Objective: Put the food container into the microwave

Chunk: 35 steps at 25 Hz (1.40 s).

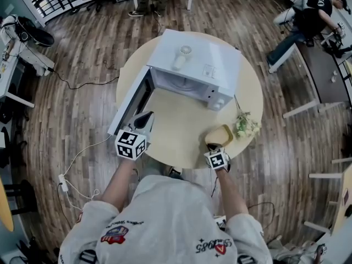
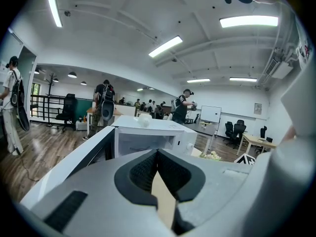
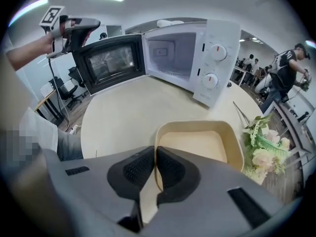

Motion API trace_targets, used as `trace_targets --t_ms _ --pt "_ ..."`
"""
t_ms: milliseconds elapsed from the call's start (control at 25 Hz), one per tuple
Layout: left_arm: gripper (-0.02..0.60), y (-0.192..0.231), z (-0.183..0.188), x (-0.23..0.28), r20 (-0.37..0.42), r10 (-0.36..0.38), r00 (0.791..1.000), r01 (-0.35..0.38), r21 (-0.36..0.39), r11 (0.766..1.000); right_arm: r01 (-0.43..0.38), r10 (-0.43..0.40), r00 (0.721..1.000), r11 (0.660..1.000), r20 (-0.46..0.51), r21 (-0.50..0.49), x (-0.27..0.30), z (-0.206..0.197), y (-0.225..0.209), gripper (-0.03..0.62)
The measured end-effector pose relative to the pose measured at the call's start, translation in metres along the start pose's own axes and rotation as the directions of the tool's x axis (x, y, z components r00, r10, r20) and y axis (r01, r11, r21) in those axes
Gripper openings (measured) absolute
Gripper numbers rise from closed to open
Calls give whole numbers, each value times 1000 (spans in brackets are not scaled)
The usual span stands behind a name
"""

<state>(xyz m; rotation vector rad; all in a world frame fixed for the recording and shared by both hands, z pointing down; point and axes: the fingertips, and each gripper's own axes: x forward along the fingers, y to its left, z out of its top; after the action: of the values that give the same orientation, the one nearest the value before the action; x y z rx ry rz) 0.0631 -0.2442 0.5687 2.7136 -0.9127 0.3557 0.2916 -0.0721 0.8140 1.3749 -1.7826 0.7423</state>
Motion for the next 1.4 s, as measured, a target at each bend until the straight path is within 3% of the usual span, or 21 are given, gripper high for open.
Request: trace_targets --t_ms 280,520,760,920,1400 --pt "5 -3 8 4 9 -9 1000 9 17 1000 39 -45 990 998 130 46 -39 27 -16 17" --pt "5 -6 24 15 24 -27 999 26 40 999 48 -88 944 990 319 133 -95 75 -32 17" --pt "5 -10 35 24 34 -48 998 46 64 997 42 -104 899 988 426 151 -140 108 -35 17" --pt "5 -8 36 24 38 -44 998 41 66 997 48 -92 884 993 458 107 -156 124 -28 17" --pt "5 13 31 2 52 9 999 -11 41 999 -21 20 887 1000 462 -3 -134 159 18 17"
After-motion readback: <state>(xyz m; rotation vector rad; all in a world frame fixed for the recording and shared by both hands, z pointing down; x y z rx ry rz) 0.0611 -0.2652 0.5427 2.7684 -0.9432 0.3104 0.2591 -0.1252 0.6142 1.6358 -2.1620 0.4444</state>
